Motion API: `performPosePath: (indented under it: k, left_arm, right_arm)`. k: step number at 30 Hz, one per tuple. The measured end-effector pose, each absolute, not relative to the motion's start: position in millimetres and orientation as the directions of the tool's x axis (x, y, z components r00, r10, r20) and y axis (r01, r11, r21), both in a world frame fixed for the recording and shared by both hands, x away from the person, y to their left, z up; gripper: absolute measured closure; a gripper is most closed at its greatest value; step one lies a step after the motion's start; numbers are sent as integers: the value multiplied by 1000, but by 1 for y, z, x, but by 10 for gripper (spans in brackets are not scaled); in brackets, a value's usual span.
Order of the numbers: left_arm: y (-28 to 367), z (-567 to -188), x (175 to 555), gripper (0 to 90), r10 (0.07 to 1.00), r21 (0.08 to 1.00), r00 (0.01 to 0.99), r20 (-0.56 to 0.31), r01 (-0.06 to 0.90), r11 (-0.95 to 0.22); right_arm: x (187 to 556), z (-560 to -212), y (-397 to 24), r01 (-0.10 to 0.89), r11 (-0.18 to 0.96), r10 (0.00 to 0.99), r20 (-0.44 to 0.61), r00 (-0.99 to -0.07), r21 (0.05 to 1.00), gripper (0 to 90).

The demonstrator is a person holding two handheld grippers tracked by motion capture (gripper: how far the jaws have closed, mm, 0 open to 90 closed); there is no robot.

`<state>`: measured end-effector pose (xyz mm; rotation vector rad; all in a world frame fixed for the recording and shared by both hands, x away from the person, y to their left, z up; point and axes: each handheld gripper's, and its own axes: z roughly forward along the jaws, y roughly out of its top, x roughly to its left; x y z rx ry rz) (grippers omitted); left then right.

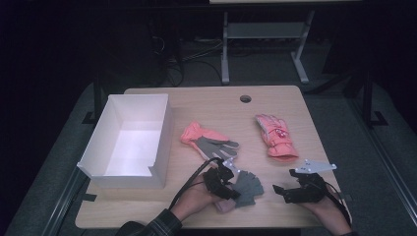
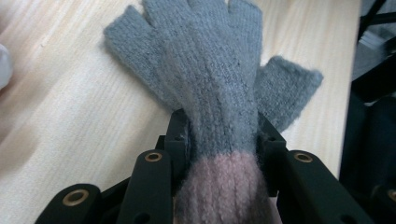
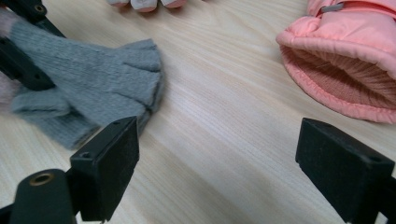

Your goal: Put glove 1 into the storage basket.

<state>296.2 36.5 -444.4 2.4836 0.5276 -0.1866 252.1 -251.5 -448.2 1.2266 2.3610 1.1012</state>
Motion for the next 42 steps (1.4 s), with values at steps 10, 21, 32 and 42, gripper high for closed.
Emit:
performPosePath:
  k: [10,21,32,42]
  left_arm:
    - [50,-419,304,657,340,570,899,-274,437,-696]
    - [68,-389,311,655,366,579,890,-271,454,-677]
    - [88,-352,317,653,408,606,872,-270,484,-632]
    - [118,-327,331,653,469,631,843,-263,518,-578]
  right_arm:
    - [252,-449,-253,587,345,791,109,-602,732,132]
    - [252,-450,-251,585,342,795,105,-597,735,131]
    - [252,-452,-250,589,335,795,115,-596,736,130]
    - [252,-453,-251,587,333,800,108,-590,738,129]
